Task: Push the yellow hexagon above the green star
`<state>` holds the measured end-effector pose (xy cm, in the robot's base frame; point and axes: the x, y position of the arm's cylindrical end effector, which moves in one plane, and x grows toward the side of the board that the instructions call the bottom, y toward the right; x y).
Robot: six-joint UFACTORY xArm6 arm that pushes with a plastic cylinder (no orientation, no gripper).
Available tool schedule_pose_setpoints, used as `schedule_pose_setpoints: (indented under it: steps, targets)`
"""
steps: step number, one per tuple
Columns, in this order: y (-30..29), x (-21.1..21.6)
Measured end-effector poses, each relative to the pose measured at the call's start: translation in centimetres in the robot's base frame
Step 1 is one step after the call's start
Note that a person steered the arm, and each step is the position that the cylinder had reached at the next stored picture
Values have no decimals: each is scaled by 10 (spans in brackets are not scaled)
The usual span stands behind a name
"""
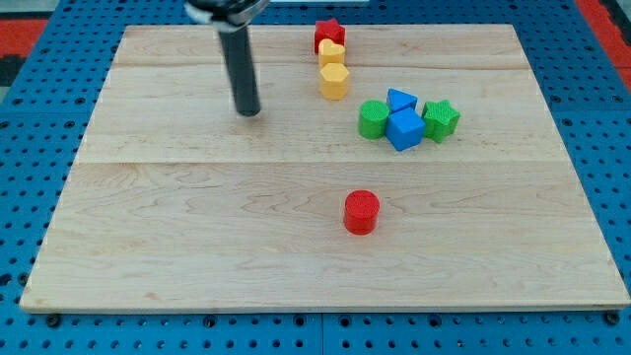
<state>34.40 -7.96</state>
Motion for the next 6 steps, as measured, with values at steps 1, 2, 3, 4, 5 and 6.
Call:
schedule_pose_setpoints:
  steps: [1,2,3,4,5,6]
  targets:
    - [-19,-21]
    - [21,-41]
    - [96,-36]
    - [130,-10]
    - [130,-52]
    - [152,-63]
